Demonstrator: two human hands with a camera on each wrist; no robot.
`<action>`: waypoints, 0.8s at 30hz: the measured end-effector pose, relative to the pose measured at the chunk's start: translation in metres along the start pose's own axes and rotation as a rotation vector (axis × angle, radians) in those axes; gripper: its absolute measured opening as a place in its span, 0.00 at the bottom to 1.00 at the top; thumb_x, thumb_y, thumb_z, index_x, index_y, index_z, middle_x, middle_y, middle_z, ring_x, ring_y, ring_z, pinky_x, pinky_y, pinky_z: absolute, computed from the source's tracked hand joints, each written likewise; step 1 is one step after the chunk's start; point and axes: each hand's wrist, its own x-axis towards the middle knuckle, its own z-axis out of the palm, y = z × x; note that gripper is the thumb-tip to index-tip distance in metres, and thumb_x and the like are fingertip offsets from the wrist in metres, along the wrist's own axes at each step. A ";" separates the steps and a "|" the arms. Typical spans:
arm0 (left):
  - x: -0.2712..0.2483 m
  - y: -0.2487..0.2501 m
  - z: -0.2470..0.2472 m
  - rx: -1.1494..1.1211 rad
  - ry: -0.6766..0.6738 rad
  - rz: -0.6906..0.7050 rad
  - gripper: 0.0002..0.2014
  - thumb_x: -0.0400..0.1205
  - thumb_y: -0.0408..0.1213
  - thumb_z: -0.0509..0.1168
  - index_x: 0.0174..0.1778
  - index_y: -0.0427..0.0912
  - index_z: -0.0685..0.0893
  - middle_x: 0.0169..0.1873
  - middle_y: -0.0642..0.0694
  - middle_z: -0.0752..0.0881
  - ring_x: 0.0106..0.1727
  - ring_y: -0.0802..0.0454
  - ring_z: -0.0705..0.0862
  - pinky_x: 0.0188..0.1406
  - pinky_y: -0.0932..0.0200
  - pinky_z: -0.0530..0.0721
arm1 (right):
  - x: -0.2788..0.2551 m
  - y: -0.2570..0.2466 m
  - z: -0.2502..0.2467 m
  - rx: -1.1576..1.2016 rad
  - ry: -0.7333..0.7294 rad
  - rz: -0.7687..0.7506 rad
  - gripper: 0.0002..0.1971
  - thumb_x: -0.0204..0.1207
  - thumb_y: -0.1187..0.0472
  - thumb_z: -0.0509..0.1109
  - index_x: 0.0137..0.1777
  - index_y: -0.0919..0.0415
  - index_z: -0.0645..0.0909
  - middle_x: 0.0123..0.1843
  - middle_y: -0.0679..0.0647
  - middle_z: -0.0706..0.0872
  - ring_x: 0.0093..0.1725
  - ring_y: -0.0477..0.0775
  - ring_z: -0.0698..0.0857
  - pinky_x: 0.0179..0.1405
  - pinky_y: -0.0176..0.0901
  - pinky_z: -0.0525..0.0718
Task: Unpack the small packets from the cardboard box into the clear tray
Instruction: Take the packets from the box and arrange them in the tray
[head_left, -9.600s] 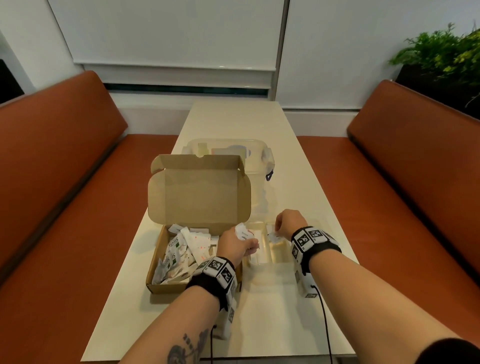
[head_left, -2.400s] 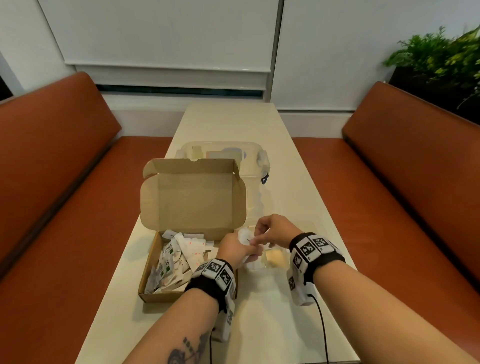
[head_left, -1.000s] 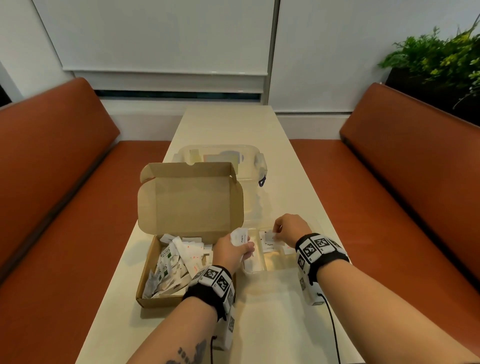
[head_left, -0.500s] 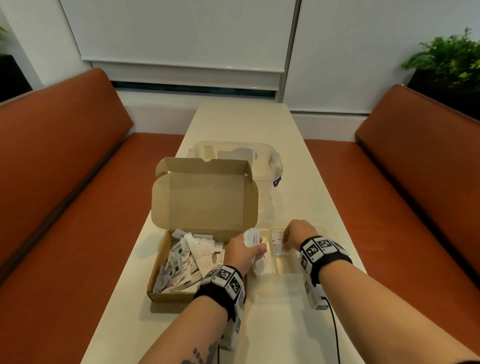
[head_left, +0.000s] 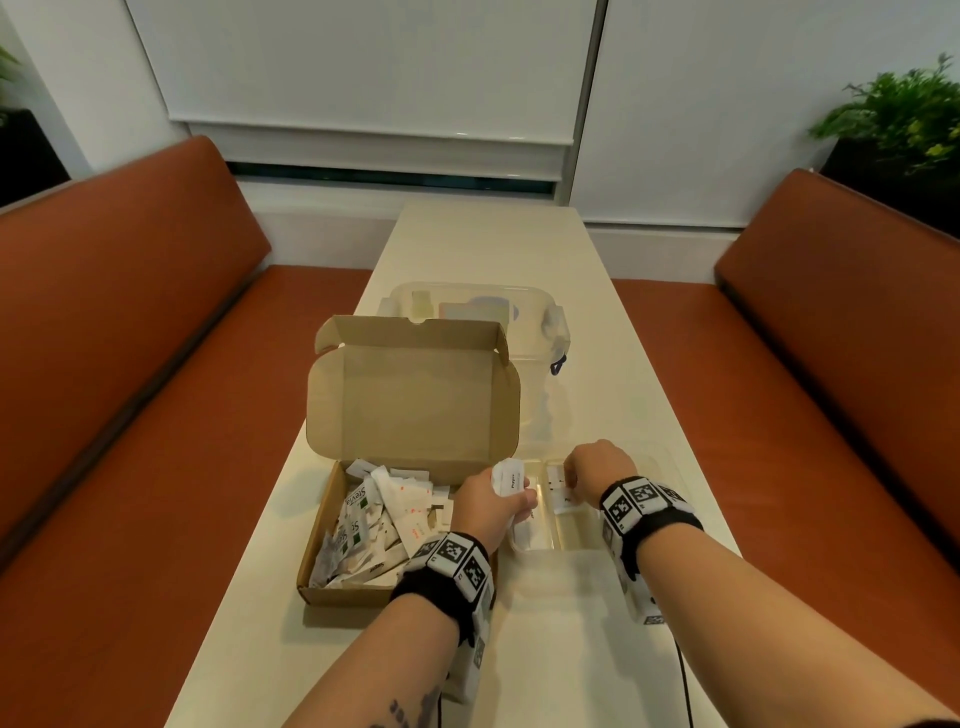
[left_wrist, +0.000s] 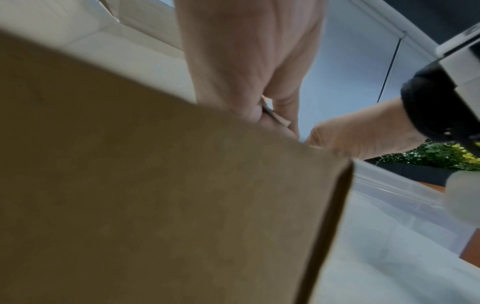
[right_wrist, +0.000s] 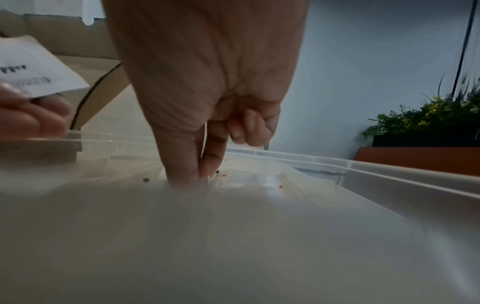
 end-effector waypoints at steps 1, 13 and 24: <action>0.000 0.000 0.000 0.003 0.001 -0.006 0.07 0.74 0.30 0.74 0.45 0.41 0.84 0.37 0.45 0.87 0.31 0.58 0.84 0.25 0.75 0.78 | 0.000 0.000 0.000 0.006 0.008 -0.003 0.11 0.75 0.62 0.71 0.57 0.54 0.85 0.58 0.56 0.85 0.58 0.56 0.84 0.56 0.42 0.82; -0.004 0.008 0.000 -0.098 -0.105 -0.051 0.15 0.72 0.23 0.74 0.53 0.37 0.85 0.31 0.44 0.85 0.26 0.59 0.83 0.24 0.72 0.78 | -0.018 -0.012 -0.012 0.733 0.027 -0.200 0.11 0.65 0.53 0.81 0.44 0.56 0.87 0.39 0.48 0.85 0.39 0.44 0.81 0.36 0.29 0.75; -0.008 0.014 -0.002 -0.293 -0.035 -0.086 0.12 0.75 0.20 0.71 0.51 0.34 0.83 0.40 0.35 0.88 0.36 0.45 0.89 0.35 0.60 0.90 | -0.030 0.009 -0.010 0.749 0.030 -0.123 0.14 0.67 0.58 0.80 0.30 0.56 0.77 0.26 0.45 0.81 0.26 0.40 0.76 0.26 0.28 0.71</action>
